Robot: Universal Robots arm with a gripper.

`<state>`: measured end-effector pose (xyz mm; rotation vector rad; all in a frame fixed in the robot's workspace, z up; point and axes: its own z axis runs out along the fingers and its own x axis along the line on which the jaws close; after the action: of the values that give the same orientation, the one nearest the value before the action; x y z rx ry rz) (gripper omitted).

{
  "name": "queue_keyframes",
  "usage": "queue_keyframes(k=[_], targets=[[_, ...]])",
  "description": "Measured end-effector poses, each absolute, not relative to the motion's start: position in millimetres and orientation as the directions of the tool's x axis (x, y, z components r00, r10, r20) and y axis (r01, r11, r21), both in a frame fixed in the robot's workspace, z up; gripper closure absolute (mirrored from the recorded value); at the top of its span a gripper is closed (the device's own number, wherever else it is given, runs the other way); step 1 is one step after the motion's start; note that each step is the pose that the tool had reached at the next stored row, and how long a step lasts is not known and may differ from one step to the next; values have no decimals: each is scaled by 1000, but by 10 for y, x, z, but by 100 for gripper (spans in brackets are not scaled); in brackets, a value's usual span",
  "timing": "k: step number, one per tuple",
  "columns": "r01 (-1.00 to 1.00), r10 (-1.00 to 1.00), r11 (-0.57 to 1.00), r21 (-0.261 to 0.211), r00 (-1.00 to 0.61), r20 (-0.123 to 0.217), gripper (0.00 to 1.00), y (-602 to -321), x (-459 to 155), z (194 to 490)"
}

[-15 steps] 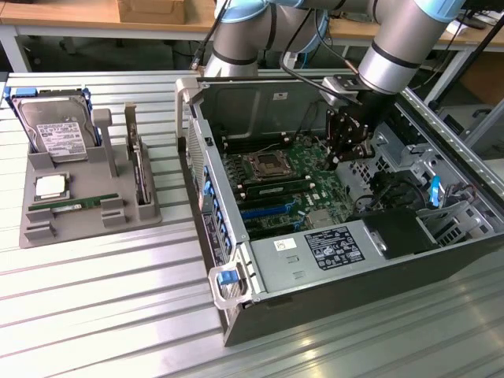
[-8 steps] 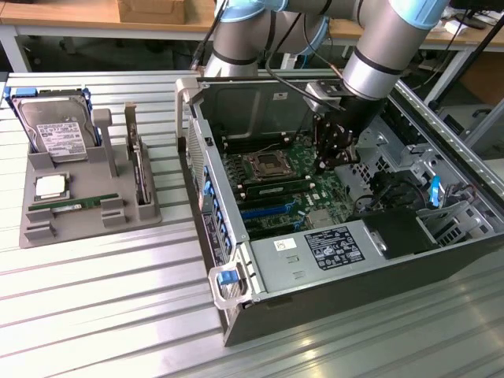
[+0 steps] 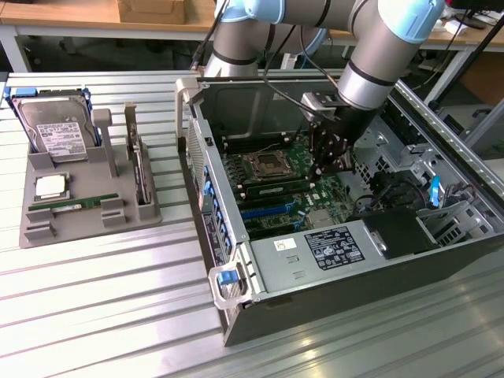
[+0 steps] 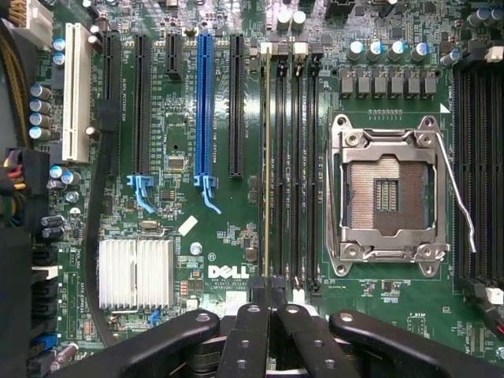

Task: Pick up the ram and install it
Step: 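Press down the ram until it locks into place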

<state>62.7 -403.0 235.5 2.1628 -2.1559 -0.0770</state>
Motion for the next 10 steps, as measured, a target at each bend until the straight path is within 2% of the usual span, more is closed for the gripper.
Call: queue_keyframes(k=[10], targets=[[-995, -1000, -2, 96, 4, 26, 89, -4032, 627, 2348]])
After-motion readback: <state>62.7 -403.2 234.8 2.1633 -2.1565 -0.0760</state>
